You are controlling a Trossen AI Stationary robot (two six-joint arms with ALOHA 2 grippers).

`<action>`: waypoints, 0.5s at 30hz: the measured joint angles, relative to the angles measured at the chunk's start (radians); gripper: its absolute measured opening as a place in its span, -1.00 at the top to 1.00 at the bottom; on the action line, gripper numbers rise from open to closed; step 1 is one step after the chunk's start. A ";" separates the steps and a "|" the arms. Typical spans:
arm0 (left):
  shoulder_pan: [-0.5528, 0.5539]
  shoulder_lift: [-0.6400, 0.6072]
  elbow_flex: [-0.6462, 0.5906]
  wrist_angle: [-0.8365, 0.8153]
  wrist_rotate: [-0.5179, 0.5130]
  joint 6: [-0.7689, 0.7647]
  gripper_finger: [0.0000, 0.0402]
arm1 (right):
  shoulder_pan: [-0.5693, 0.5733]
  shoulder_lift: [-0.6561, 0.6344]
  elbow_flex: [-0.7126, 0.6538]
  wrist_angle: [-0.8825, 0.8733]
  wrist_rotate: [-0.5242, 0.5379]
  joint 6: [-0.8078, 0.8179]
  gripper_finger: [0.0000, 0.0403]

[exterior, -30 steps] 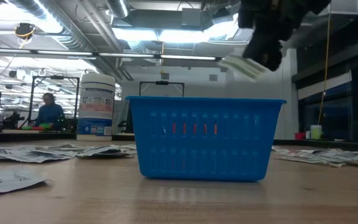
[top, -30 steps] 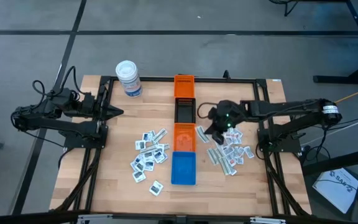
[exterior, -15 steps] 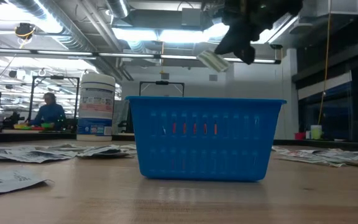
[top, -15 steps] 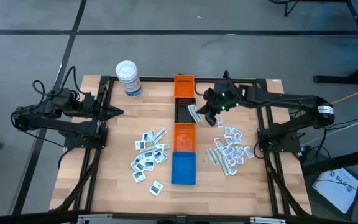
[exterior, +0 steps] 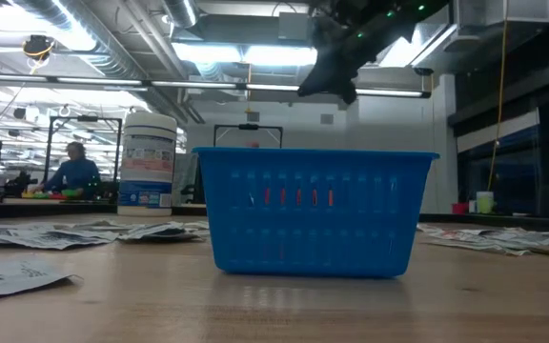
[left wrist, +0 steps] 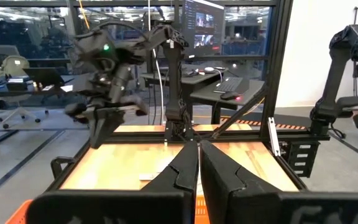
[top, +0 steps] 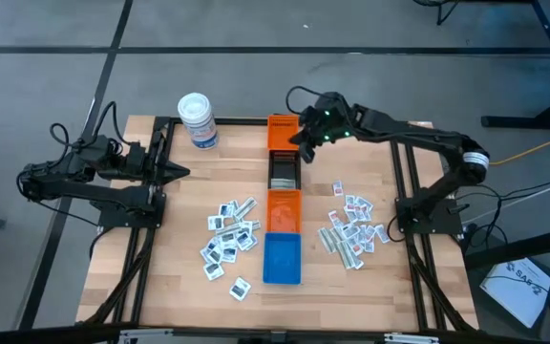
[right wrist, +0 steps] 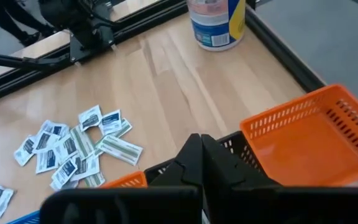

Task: Pick & Place First Aid Supplies
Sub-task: Put the orange ointment pack into the bottom orange bin

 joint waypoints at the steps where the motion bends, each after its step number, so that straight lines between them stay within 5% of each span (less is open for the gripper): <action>1: 0.000 0.000 0.000 0.000 0.000 0.000 0.95 | -0.008 0.013 0.008 -0.003 -0.009 -0.005 1.00; 15: 0.000 0.000 0.000 0.000 0.000 0.000 0.95 | -0.046 0.022 0.042 -0.138 -0.018 -0.062 0.69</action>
